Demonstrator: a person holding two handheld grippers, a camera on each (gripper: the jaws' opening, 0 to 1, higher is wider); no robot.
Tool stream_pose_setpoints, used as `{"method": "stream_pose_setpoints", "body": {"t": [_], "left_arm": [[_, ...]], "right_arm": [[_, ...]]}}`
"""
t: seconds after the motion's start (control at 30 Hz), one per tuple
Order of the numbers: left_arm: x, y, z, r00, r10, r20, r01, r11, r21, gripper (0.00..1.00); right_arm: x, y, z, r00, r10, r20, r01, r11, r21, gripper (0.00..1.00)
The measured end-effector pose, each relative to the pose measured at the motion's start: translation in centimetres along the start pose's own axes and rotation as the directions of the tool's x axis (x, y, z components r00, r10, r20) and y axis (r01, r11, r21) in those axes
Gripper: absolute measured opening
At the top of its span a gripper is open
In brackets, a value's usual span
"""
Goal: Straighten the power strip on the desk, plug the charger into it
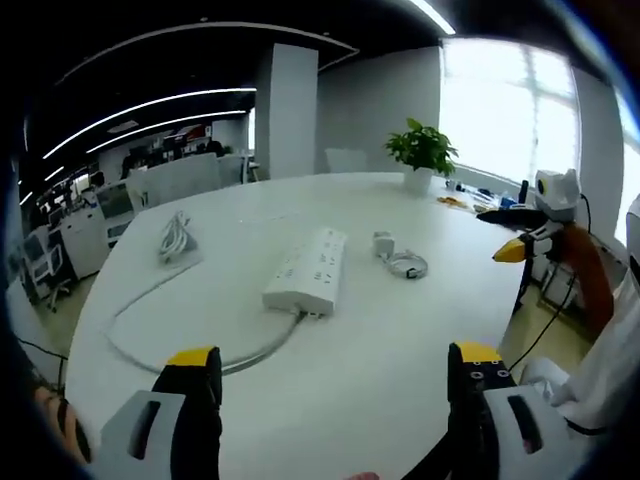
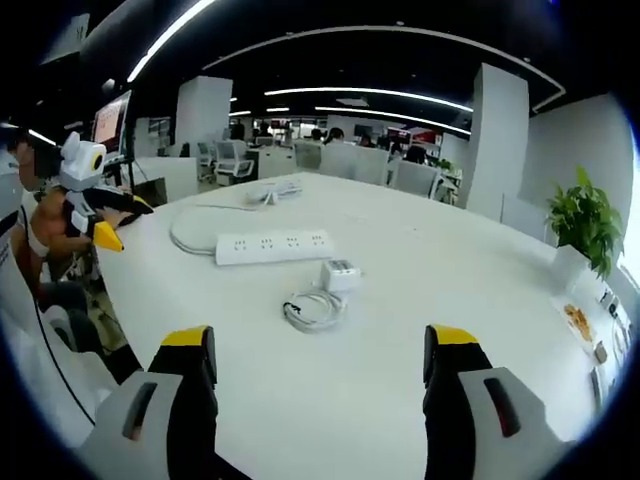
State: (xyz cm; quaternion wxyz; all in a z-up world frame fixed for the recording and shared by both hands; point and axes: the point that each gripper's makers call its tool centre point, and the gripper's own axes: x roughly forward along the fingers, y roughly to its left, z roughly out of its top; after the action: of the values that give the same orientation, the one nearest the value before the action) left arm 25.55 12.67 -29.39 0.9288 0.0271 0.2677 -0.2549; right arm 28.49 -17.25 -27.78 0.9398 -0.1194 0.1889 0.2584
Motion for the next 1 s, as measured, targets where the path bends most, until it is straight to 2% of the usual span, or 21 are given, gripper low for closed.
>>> {"method": "stream_pose_setpoints", "body": {"t": [0.1,0.17,0.37,0.63,0.73,1.0], "left_arm": [[-0.11,-0.5,0.14,0.999,-0.023,0.024,0.024,0.999,-0.027,0.94],[-0.07,-0.56,-0.06,0.999,-0.031,0.018,0.032,0.999,-0.039,0.94],[-0.42,-0.15,-0.52,1.0,-0.006,0.002,0.006,1.0,-0.03,0.94],[-0.61,0.02,-0.24,1.0,-0.007,0.013,0.008,0.999,-0.033,0.95],[-0.68,0.13,0.06,1.0,-0.006,0.025,0.007,0.998,-0.057,0.96],[-0.42,0.05,-0.11,1.0,-0.005,0.009,0.006,0.999,-0.046,0.95]], "right_arm": [[-0.14,-0.24,0.03,1.0,-0.017,0.009,0.017,1.0,-0.016,0.84],[-0.12,-0.37,-0.07,1.0,-0.022,0.007,0.023,1.0,-0.017,0.83],[0.31,-0.21,-0.13,1.0,-0.021,0.006,0.021,1.0,-0.015,0.83],[0.55,0.14,0.03,1.0,-0.009,0.006,0.01,1.0,-0.028,0.83],[0.49,0.09,-0.02,1.0,-0.012,0.007,0.012,1.0,-0.027,0.83],[0.43,-0.39,-0.28,1.0,-0.021,0.004,0.021,1.0,-0.022,0.83]]}}
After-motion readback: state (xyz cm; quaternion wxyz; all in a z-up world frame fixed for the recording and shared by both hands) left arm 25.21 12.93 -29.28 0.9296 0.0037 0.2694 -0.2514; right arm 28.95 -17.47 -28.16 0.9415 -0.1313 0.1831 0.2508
